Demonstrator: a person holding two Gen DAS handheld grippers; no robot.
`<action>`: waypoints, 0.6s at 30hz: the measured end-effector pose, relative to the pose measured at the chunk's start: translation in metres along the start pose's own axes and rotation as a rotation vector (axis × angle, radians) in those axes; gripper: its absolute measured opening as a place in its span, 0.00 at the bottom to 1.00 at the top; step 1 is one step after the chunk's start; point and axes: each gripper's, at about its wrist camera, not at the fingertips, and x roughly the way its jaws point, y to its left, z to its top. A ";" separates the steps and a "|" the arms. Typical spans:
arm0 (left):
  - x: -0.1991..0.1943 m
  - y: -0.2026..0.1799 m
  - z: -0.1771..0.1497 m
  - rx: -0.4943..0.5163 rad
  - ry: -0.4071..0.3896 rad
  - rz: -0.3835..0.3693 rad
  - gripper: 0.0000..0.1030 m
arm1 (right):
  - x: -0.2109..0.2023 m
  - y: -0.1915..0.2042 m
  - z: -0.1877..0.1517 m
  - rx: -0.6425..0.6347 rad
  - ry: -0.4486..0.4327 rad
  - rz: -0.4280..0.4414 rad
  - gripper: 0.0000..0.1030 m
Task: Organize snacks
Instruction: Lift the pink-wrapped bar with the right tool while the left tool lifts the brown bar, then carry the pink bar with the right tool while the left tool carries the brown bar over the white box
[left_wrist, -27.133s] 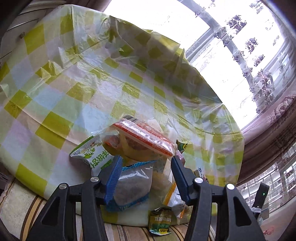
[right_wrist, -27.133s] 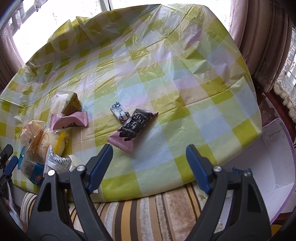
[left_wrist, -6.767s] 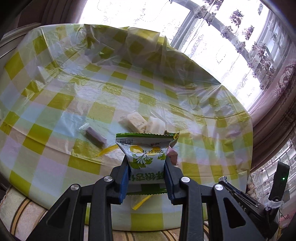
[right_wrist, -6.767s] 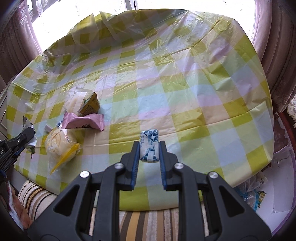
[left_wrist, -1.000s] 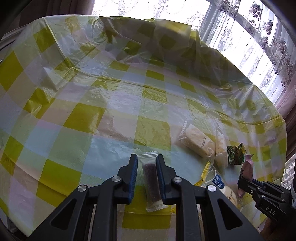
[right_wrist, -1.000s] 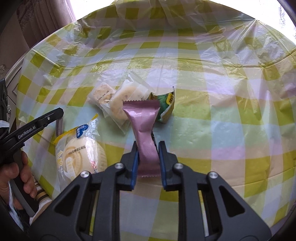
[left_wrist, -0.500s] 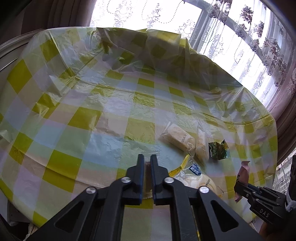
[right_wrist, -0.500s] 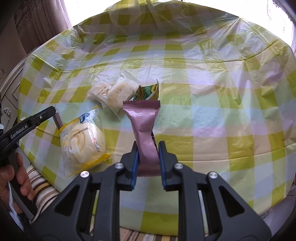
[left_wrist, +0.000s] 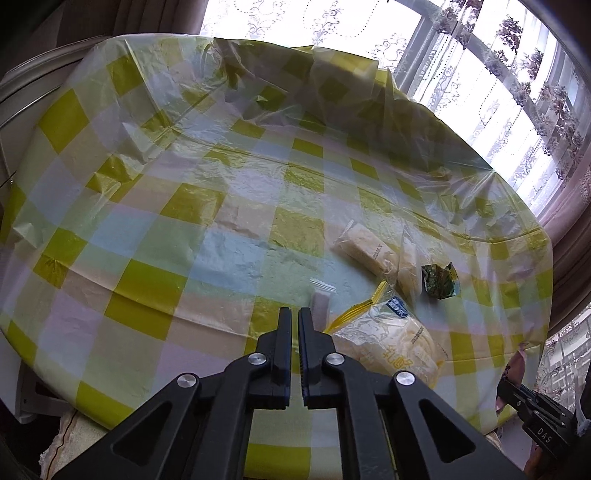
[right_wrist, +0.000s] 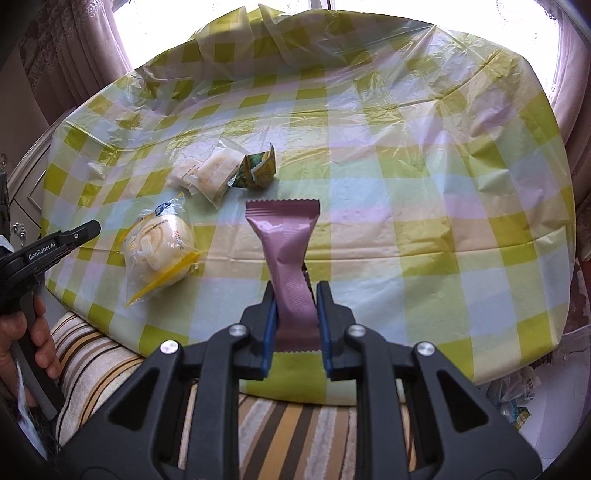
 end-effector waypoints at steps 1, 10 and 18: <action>0.003 0.001 0.001 0.007 0.008 -0.002 0.10 | -0.003 -0.004 -0.003 0.006 0.001 -0.003 0.23; 0.043 -0.025 0.014 0.192 0.106 0.008 0.43 | -0.032 -0.041 -0.023 0.042 -0.015 -0.047 0.23; 0.054 -0.039 0.007 0.257 0.154 0.029 0.34 | -0.039 -0.069 -0.034 0.080 -0.012 -0.070 0.23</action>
